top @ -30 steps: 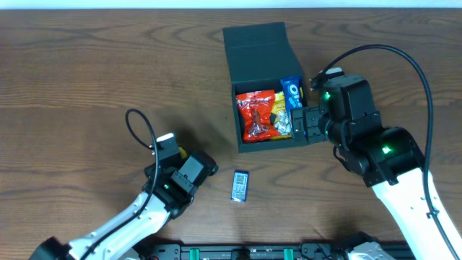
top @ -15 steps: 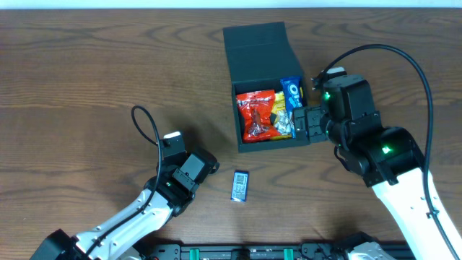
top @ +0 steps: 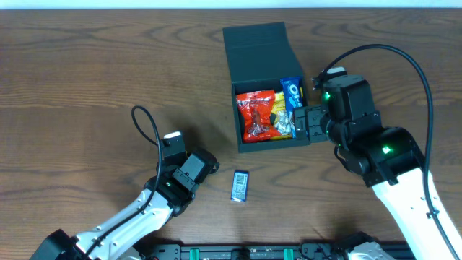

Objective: Pack container
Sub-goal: 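Lift the Mentos bottle and carry it right into the box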

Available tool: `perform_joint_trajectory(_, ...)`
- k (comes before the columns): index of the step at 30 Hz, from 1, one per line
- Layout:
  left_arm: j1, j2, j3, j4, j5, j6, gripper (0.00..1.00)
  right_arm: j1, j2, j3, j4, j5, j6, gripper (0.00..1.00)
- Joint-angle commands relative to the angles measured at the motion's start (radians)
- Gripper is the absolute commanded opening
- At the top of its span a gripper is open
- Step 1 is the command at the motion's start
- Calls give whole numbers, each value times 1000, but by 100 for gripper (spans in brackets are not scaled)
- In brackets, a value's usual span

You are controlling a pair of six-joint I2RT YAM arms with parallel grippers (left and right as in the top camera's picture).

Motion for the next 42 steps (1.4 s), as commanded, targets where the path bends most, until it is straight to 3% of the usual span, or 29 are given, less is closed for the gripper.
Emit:
perform_joint_trajectory(1, 3, -6, 13, -11, 18, 13, 6, 14, -5, -4, -1, 15, 18, 99)
perform_joint_trajectory(5, 3, -35, 112, -71, 95, 115, 6, 12, -5, -4, -1, 35, 18, 99)
perform_joint_trajectory(13, 11, -37, 561, -431, 271, 285, 6, 12, -5, -4, -2, 41, 34, 99)
perform_joint_trajectory(19, 90, 111, 820, -518, 756, 412, 6, 12, -6, -4, -13, 73, 93, 99)
perform_joint_trajectory(21, 102, 201, 910, -583, 843, 436, 6, 12, -6, -4, -28, 90, 110, 99)
perform_joint_trajectory(32, 99, 579, 1280, -906, 981, 515, 6, -10, -6, -4, -70, 93, 112, 99)
perform_joint_trajectory(42, 80, 713, 1325, -925, 1005, 520, 6, -16, -6, -4, -74, 93, 112, 99)
